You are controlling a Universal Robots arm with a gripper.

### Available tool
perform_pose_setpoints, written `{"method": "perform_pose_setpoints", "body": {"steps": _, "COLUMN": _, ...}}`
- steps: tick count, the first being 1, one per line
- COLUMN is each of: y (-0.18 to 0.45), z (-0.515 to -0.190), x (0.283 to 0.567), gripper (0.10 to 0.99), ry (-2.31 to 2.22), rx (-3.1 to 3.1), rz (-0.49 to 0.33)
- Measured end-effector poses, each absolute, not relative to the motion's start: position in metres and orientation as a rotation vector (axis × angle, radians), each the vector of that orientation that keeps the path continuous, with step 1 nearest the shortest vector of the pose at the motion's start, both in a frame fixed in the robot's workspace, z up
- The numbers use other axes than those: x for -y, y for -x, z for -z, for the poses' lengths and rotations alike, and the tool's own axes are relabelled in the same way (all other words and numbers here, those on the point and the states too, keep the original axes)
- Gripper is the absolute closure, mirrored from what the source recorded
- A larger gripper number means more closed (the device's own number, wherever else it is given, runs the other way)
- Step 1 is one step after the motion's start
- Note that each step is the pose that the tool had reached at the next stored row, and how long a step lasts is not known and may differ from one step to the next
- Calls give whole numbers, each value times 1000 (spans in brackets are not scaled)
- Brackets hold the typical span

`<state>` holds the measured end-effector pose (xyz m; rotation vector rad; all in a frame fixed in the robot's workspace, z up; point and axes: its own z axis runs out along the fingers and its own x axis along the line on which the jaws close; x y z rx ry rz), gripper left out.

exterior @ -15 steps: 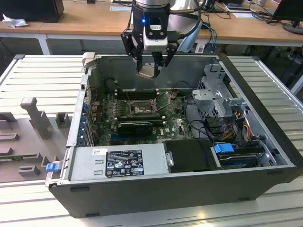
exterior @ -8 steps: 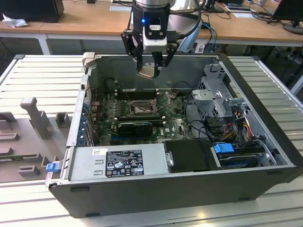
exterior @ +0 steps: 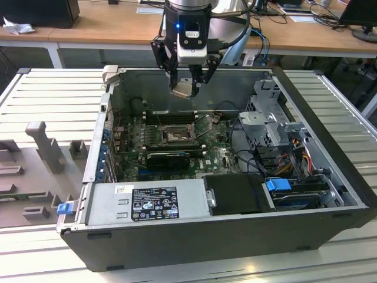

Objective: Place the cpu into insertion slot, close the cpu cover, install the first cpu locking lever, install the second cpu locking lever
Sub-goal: 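Place the cpu into insertion slot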

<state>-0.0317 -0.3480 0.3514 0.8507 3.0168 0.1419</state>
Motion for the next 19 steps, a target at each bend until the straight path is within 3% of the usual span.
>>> {"method": "perform_pose_setpoints", "body": {"steps": 19, "y": 32, "z": -351, "x": 348, "gripper": 561, "ry": -925, "rx": -2993, "rz": -142}}
